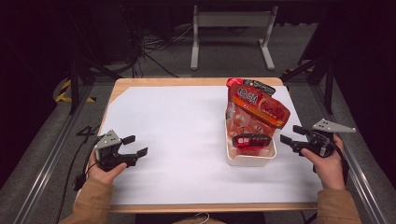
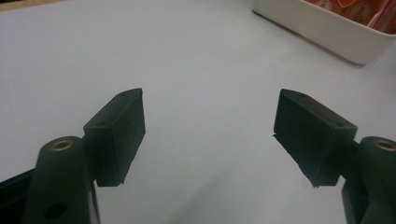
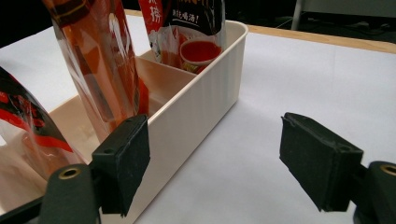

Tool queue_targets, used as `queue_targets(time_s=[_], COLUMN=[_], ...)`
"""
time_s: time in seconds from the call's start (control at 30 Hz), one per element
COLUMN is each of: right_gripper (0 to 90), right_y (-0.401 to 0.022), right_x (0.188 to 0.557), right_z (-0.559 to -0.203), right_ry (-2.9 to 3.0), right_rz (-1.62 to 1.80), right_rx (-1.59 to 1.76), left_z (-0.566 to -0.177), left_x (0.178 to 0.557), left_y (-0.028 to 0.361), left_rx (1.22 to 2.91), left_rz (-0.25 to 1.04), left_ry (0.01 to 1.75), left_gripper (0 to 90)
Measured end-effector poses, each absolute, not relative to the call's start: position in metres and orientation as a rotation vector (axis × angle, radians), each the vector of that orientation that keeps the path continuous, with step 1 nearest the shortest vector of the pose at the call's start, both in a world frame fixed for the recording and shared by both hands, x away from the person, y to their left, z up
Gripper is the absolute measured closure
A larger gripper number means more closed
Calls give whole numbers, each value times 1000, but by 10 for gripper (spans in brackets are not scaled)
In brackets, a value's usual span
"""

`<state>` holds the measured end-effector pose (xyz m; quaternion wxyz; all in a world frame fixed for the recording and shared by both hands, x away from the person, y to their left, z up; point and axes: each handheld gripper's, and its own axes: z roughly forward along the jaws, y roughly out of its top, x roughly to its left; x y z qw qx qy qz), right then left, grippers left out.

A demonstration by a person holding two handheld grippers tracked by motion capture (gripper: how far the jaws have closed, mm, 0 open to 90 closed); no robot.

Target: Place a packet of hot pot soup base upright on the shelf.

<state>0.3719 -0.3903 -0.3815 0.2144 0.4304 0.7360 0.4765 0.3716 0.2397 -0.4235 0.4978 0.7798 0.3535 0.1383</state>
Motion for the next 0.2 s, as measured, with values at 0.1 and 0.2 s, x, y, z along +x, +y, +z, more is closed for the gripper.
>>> queue_targets(time_s=[0.1, 0.2], right_gripper=[247, 251], right_y=[-391, -392], right_x=[371, 372], right_z=[-381, -381], right_ry=[2035, 2034], right_rz=[1327, 1337], right_rx=[1189, 1198], left_z=[-424, -424], left_x=[372, 371], left_y=[243, 243], left_rx=[1865, 1868], left_rz=[337, 381], left_ry=[874, 883], left_gripper=[262, 270])
